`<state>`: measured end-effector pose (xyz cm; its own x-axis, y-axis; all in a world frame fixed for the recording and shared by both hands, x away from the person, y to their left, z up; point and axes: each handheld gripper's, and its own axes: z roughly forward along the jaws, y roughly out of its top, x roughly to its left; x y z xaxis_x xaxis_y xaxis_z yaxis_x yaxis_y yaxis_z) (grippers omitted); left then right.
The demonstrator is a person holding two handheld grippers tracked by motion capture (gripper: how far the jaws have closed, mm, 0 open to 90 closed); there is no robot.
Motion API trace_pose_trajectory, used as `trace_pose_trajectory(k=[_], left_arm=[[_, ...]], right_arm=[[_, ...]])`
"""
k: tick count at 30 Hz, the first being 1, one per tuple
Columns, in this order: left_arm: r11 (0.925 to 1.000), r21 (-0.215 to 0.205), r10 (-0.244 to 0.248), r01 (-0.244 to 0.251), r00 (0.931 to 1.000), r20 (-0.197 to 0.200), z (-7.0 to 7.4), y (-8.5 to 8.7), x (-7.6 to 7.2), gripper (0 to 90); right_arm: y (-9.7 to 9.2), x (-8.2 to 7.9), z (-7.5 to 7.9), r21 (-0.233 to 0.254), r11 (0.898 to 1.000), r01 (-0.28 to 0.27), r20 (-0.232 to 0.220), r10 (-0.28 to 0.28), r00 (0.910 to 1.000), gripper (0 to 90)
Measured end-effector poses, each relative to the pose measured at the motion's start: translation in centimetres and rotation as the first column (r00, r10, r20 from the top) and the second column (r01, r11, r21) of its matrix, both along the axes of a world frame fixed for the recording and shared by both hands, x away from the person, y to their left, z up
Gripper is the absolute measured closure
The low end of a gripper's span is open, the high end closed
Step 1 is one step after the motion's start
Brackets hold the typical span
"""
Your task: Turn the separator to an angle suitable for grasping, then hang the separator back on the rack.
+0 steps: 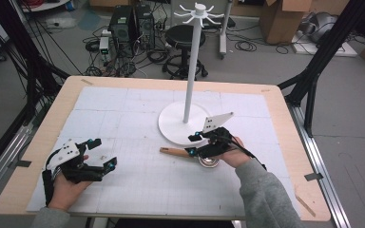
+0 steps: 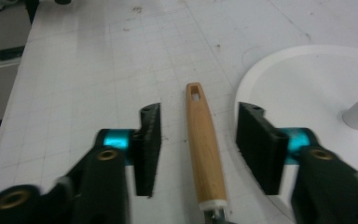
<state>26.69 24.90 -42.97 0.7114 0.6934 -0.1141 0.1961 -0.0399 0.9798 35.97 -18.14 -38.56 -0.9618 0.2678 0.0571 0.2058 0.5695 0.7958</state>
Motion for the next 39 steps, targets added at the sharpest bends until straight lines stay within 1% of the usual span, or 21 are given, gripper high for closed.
trace_pose_trajectory(k=[1, 4, 5, 7, 8, 9, 10, 11, 12, 13, 16, 18, 19, 21, 23, 25, 28, 31, 34, 37, 39], left_arm=[[1.0000, 0.000, 0.000, 0.000, 1.0000, 0.000, 0.0, 0.0, -0.1, 2.8], [1.0000, -0.001, -0.002, 0.002, 1.0000, 0.003, 0.1, 0.1, -0.2, 2.8], [1.0000, -0.004, 0.001, -0.001, 1.0000, 0.000, 0.1, 0.1, -0.2, 2.8], [1.0000, 0.001, -0.002, 0.002, 1.0000, -0.001, 0.0, 0.1, -0.2, 2.8], [1.0000, -0.003, 0.000, 0.000, 1.0000, -0.001, -0.1, 0.2, -0.2, 2.8], [1.0000, -0.006, 0.000, 0.000, 1.0000, -0.002, -0.1, 0.2, -0.2, 2.8], [1.0000, -0.006, 0.002, -0.002, 1.0000, -0.003, -0.1, 0.2, -0.2, 2.8], [1.0000, -0.006, 0.003, -0.003, 1.0000, -0.003, -0.1, 0.2, -0.2, 2.8], [1.0000, -0.004, 0.004, -0.004, 1.0000, -0.001, -0.1, 0.3, -0.2, 2.8], [1.0000, -0.004, 0.003, -0.003, 1.0000, 0.000, -0.1, 0.3, -0.2, 2.8], [1.0000, -0.004, 0.002, -0.002, 1.0000, -0.005, -0.2, 0.4, -0.4, 2.8], [1.0000, -0.008, 0.006, -0.006, 1.0000, -0.002, -0.2, 0.5, -0.5, 2.8], [0.9999, -0.012, 0.010, -0.010, 0.9999, -0.002, -0.2, 0.6, -0.5, 2.8], [0.9997, -0.020, 0.014, -0.014, 0.9999, -0.003, -0.2, 0.7, -0.6, 2.8], [0.9997, -0.020, 0.016, -0.016, 0.9999, 0.002, -0.1, 0.7, -0.6, 2.8], [0.9998, -0.017, 0.012, -0.012, 0.9999, 0.003, -0.1, 0.7, -0.8, 2.8], [0.9999, -0.011, 0.009, -0.009, 1.0000, 0.004, -0.1, 0.6, -0.7, 2.8], [0.9999, -0.012, 0.007, -0.007, 1.0000, -0.002, -0.2, 0.6, -0.6, 2.8], [0.9999, -0.013, 0.010, -0.010, 1.0000, 0.000, -0.2, 0.6, -0.5, 2.8], [0.9998, -0.015, 0.010, -0.010, 0.9999, 0.000, -0.2, 0.6, -0.4, 2.8], [0.9999, -0.013, 0.008, -0.008, 1.0000, 0.000, -0.2, 0.6, -0.4, 2.8]], right_arm=[[-0.1, 0.1, 0.1, -0.008, 1.000, -0.010, 0.000, 0.010, 0.9999, 44.5], [-0.2, 0.4, 0.3, -0.021, 0.999, -0.036, -0.005, 0.036, 0.9994, 36.3], [-0.2, 0.5, 0.4, -0.027, 0.999, -0.039, 0.012, 0.040, 0.9991, 32.7], [-0.1, 0.5, 0.6, -0.032, 0.999, -0.039, 0.000, 0.039, 0.9992, 22.7], [0.0, 0.7, 0.6, -0.040, 0.998, -0.047, -0.003, 0.047, 0.9989, 13.3], [0.1, 0.7, 0.6, -0.056, 0.997, -0.055, -0.018, 0.054, 0.9984, 9.5], [0.3, 0.8, 0.6, -0.078, 0.995, -0.063, -0.021, 0.062, 0.9979, 9.4], [0.4, 0.8, 0.6, -0.101, 0.992, -0.073, -0.014, 0.072, 0.9973, 8.5], [0.6, 0.8, 0.6, -0.125, 0.989, -0.080, 0.000, 0.081, 0.9968, 4.5], [0.8, 0.8, 0.6, -0.142, 0.987, -0.078, -0.006, 0.078, 0.9970, 2.4], [1.1, 1.0, 0.5, -0.172, 0.981, -0.086, -0.014, 0.084, 0.9963, 2.3], [1.2, 1.1, 0.4, -0.203, 0.975, -0.088, -0.011, 0.087, 0.9961, 2.3], [1.3, 1.2, 0.3, -0.209, 0.974, -0.088, -0.022, 0.086, 0.9961, 2.3], [1.5, 1.4, 0.3, -0.242, 0.966, -0.092, -0.028, 0.088, 0.9958, 2.3], [1.7, 1.4, 0.3, -0.264, 0.961, -0.088, -0.031, 0.083, 0.9960, 2.4], [1.8, 1.4, 0.3, -0.270, 0.959, -0.091, -0.036, 0.084, 0.9958, 2.5], [1.9, 1.2, 0.1, -0.298, 0.949, -0.099, -0.041, 0.091, 0.9950, 2.7], [2.0, 1.3, -0.1, -0.305, 0.946, -0.113, -0.055, 0.101, 0.9934, 3.3], [2.0, 1.5, -0.3, -0.309, 0.944, -0.116, -0.053, 0.105, 0.9931, 5.0], [2.0, 1.5, -0.5, -0.321, 0.939, -0.118, -0.061, 0.104, 0.9927, 6.2], [2.1, 1.5, -0.6, -0.338, 0.933, -0.121, -0.062, 0.106, 0.9924, 7.4]])
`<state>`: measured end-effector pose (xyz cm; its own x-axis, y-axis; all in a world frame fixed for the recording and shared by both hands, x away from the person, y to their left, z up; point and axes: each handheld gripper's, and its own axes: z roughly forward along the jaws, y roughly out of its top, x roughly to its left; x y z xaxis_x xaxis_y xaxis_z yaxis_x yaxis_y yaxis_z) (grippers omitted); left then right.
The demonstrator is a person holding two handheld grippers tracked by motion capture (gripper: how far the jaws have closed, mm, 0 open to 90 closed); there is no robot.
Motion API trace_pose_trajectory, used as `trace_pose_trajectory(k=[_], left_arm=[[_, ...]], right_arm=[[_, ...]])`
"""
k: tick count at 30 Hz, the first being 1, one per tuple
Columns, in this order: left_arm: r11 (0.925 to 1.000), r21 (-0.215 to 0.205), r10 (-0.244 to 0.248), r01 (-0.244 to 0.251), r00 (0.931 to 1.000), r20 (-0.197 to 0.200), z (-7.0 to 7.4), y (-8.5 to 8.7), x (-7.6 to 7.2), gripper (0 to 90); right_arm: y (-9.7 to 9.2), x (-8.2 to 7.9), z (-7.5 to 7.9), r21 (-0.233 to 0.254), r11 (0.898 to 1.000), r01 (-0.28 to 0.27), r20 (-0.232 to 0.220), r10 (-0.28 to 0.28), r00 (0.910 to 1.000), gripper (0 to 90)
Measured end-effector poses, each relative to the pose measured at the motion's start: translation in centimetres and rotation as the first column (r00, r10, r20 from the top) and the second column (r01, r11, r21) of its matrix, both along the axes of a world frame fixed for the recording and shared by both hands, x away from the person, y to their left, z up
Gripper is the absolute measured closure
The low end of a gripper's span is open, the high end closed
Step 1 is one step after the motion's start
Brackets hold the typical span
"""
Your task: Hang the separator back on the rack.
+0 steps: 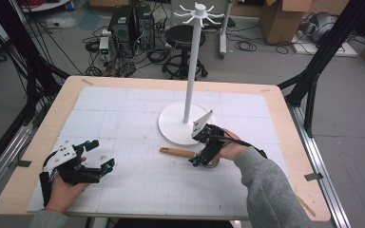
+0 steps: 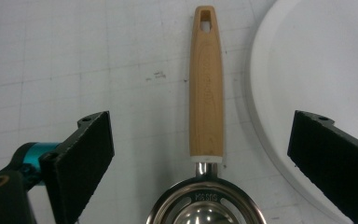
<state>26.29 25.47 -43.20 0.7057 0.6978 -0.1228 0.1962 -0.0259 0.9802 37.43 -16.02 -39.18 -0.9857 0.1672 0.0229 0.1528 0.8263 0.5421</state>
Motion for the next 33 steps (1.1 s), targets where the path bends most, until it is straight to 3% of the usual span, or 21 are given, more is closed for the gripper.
trace_pose_trajectory(k=[4, 10, 18, 33], left_arm=[[1.0000, 0.003, -0.004, 0.004, 1.0000, -0.009, 0.0, 0.0, -0.1, 2.8], [1.0000, 0.000, 0.000, 0.000, 1.0000, -0.009, 0.0, 0.1, -0.1, 2.8], [1.0000, -0.001, -0.004, 0.004, 1.0000, -0.007, 0.0, 0.1, -0.2, 2.8], [1.0000, -0.003, -0.002, 0.002, 0.9999, -0.012, -0.1, 0.1, -0.1, 2.8]], right_arm=[[0.1, 0.0, -0.2, -0.025, 0.999, -0.021, 0.002, 0.021, 0.9998, 15.8], [0.2, -0.1, -0.4, -0.055, 0.998, -0.021, -0.029, 0.019, 0.9994, 27.6], [0.4, 0.0, -0.8, -0.100, 0.995, -0.025, -0.011, 0.024, 0.9997, 43.8], [0.6, 0.6, -1.6, -0.128, 0.992, -0.008, -0.029, 0.004, 0.9996, 51.6]])
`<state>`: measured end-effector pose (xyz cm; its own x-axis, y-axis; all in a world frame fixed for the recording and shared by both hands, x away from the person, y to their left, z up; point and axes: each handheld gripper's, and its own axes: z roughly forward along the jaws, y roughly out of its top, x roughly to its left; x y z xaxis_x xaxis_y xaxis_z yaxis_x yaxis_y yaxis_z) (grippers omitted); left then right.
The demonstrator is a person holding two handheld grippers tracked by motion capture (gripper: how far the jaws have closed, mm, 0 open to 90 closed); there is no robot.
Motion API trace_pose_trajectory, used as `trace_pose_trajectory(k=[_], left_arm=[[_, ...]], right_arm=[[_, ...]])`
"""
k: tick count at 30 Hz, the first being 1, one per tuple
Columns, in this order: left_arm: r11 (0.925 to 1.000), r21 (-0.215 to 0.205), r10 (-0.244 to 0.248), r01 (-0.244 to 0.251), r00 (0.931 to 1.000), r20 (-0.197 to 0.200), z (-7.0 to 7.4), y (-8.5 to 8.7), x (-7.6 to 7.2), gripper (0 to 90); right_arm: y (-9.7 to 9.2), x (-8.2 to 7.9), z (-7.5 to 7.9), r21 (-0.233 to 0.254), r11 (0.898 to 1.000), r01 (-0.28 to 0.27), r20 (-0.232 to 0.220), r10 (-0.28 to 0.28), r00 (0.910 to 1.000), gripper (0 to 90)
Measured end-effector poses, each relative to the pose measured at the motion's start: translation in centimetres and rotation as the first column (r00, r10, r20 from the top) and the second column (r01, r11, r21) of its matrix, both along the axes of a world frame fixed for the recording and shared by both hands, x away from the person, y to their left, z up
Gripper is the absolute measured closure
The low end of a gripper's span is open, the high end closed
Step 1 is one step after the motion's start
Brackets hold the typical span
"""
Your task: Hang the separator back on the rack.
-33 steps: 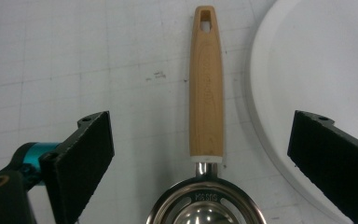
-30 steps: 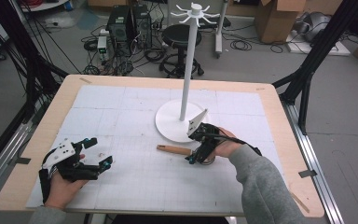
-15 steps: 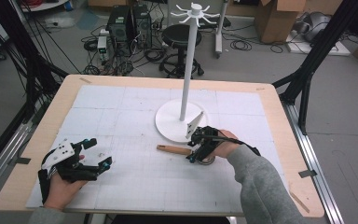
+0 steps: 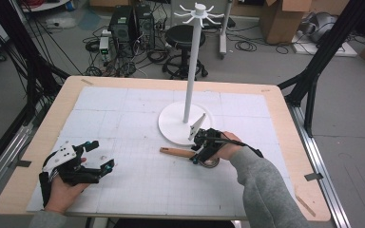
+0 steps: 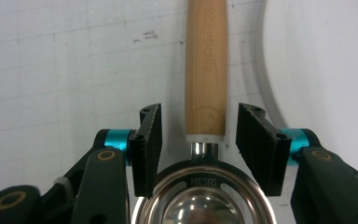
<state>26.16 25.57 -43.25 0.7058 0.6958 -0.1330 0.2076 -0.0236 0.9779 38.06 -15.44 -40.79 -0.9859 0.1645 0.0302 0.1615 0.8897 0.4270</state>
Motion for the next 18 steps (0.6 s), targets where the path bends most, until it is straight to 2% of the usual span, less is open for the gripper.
trace_pose_trajectory(k=[18], left_arm=[[1.0000, 0.001, -0.002, 0.002, 1.0000, -0.005, -0.06, 0.11, -0.05, 2.8]], right_arm=[[0.20, 0.25, -0.75, -0.029, 1.000, -0.004, -0.003, 0.004, 1.0000, 58.7]])
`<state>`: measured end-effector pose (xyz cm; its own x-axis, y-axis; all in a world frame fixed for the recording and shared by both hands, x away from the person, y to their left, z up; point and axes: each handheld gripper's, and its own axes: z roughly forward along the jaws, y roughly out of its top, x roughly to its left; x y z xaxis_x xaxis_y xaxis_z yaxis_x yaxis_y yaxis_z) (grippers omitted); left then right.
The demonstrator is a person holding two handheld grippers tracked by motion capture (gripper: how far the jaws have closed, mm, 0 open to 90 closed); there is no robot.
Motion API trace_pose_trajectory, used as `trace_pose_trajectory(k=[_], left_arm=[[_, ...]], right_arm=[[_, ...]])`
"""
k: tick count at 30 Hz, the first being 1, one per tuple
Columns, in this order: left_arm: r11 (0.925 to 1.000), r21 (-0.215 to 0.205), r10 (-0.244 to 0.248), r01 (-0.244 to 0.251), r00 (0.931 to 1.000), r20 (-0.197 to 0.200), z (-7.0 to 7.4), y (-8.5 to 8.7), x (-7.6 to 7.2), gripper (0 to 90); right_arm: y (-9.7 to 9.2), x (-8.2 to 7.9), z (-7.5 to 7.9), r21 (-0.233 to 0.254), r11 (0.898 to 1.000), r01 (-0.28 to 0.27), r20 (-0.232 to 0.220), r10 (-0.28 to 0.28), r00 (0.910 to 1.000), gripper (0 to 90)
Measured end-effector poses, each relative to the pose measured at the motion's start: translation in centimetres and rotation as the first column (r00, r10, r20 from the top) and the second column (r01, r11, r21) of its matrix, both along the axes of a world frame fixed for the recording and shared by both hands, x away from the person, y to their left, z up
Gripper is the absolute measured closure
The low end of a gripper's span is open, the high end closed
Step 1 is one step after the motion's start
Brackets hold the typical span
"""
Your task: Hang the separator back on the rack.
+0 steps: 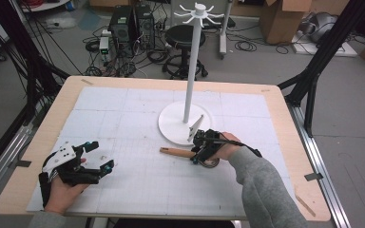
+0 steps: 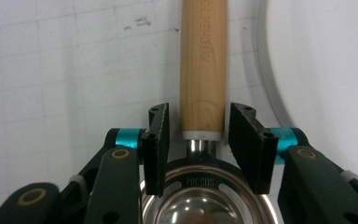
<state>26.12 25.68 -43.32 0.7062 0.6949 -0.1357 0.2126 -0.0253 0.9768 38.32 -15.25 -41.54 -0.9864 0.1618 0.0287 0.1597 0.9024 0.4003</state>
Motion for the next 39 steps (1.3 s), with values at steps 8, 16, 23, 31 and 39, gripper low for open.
trace_pose_trajectory(k=[8, 16, 23, 31, 39], left_arm=[[1.0000, 0.002, -0.005, 0.005, 1.0000, 0.002, 0.02, 0.01, -0.01, 2.8], [1.0000, 0.000, -0.006, 0.006, 1.0000, -0.001, 0.00, -0.01, -0.01, 2.8], [1.0000, -0.002, -0.003, 0.003, 1.0000, -0.003, -0.01, -0.01, 0.01, 2.8], [1.0000, 0.000, -0.003, 0.003, 1.0000, -0.003, -0.03, 0.02, 0.05, 2.8], [1.0000, -0.004, -0.003, 0.003, 1.0000, -0.003, -0.02, -0.02, 0.07, 2.8]], right_arm=[[0.00, -0.18, -0.01, -0.010, 1.000, -0.001, 0.004, 0.001, 1.0000, 62.3], [-0.15, -0.12, -0.06, -0.001, 1.000, 0.006, -0.003, -0.006, 1.0000, 65.4], [-0.01, -0.26, 0.03, -0.013, 1.000, 0.012, 0.018, -0.012, 0.9998, 69.3], [0.09, -0.54, 0.14, -0.018, 1.000, -0.001, 0.041, 0.002, 0.9992, 69.8], [-0.22, -0.79, 0.79, 0.007, 1.000, 0.004, 0.055, -0.005, 0.9985, 69.9]])
